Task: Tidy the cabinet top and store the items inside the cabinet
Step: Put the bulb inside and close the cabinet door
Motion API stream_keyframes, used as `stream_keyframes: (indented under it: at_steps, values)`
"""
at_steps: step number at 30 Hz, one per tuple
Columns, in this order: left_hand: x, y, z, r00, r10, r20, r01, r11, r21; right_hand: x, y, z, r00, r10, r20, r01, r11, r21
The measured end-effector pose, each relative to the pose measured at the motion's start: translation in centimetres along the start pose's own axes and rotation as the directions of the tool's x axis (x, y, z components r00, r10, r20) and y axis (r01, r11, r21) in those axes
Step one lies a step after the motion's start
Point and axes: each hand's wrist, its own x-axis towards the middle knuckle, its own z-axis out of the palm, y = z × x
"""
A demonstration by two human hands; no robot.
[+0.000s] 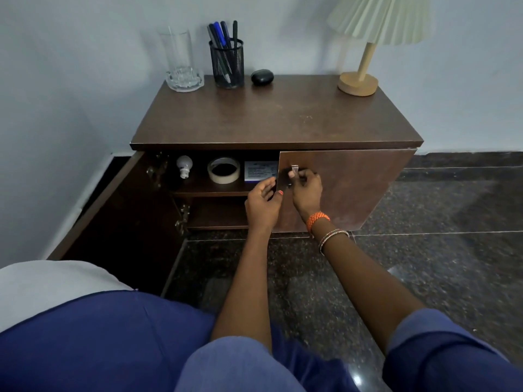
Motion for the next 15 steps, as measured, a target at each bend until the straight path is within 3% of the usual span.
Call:
stream_keyframes:
  at_steps: [9,15]
  values:
    - [0.2,-0.6,0.0,1.000,-0.004,-0.002,0.004,1.000,-0.005,-0.5,0.1,-0.1,0.998,0.051,-0.037,-0.050,0.998,0.049]
    - [-0.2,1.3,-1.4,0.969,0.248,0.013,-0.245,0.945,0.217,-3.4,-3.3,0.8,0.953,0.242,-0.182,-0.241,0.970,0.029]
